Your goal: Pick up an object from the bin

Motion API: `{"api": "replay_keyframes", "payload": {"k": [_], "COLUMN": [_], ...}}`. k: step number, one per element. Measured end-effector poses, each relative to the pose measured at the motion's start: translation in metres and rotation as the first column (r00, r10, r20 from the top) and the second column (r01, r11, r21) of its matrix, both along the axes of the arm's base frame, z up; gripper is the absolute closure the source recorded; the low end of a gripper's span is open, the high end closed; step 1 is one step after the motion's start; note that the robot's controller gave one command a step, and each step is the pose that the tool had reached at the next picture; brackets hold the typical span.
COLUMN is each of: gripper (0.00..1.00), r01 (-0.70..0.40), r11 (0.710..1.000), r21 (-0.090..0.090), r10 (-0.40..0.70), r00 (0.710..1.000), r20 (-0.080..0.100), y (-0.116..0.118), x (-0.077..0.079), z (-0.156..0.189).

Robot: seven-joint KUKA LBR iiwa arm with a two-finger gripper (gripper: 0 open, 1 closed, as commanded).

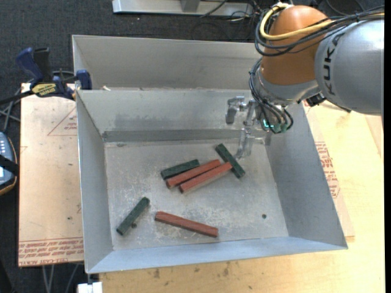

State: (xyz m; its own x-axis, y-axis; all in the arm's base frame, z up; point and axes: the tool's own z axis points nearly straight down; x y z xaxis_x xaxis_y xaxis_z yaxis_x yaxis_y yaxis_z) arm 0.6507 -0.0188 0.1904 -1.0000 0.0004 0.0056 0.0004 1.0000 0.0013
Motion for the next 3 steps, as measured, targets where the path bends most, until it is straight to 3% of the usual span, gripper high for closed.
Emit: {"api": "replay_keyframes", "payload": {"k": [1,2,3], "gripper": [0.0,0.0,0.0], "r01": [0.0,-0.085,-0.154], "r11": [1.0,0.996,0.988], "r21": [0.0,-0.001,0.001], "r10": [0.0,0.085,0.154], "r00": [1.0,0.996,0.988], "r20": [0.008,0.011,0.006], "y": [0.0,0.021,0.05], "x": [0.002,-0.012,-0.033], "z": [0.005,-0.058,-0.073]}}
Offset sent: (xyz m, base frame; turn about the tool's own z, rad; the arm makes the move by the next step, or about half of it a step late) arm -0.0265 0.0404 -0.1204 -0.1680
